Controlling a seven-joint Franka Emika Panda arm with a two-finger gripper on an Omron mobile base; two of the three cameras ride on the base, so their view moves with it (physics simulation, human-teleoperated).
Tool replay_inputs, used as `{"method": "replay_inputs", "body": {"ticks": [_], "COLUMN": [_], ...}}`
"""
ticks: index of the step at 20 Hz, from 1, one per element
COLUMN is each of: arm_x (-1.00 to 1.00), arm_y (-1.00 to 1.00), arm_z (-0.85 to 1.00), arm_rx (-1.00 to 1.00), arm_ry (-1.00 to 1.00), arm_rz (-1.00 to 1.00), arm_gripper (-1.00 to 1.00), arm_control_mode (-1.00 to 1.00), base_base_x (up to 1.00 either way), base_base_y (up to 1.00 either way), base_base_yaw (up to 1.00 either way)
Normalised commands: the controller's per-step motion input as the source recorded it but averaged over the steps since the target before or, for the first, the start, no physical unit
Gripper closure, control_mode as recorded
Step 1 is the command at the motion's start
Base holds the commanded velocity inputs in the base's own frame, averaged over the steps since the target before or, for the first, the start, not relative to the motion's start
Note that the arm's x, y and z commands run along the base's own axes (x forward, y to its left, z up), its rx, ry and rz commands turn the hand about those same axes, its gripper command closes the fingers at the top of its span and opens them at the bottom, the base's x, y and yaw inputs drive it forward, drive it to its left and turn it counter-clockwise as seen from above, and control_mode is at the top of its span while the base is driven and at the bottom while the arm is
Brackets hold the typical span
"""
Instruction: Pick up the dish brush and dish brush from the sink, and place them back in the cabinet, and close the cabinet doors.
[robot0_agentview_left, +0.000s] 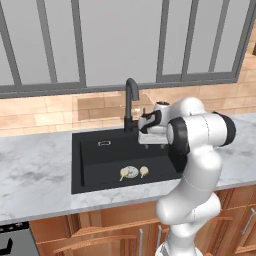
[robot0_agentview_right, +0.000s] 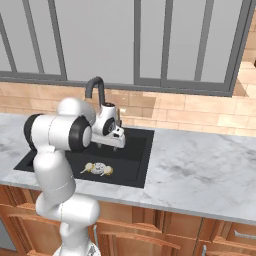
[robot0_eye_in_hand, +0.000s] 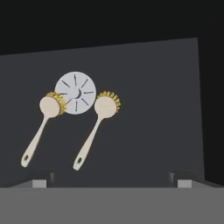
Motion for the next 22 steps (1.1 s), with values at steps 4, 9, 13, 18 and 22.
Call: {"method": "replay_inputs", "body": {"ticks": [4, 9, 13, 18, 22], "arm_x": [0.00, 0.00, 0.00, 0.00, 0.00], "arm_y": [0.00, 0.02, 0.05, 0.04, 0.03], "arm_z": [-0.36, -0.37, -0.36, -0.33, -0.31], "arm_rx": [0.00, 0.00, 0.00, 0.00, 0.00], "arm_ry": [0.00, 0.00, 0.00, 0.00, 0.00], "arm_rz": [0.00, 0.00, 0.00, 0.00, 0.00], "arm_gripper": [-1.00, -1.00, -1.00, -1.00, -1.00], "arm_control_mode": [-1.00, -1.00, -1.00, -1.00, -1.00], "base_base_x": [0.00, 0.00, 0.00, 0.00, 0.00], "base_base_y": [0.00, 0.00, 0.00, 0.00, 0.00], "base_base_yaw": [0.00, 0.00, 0.00, 0.00, 0.00]}}
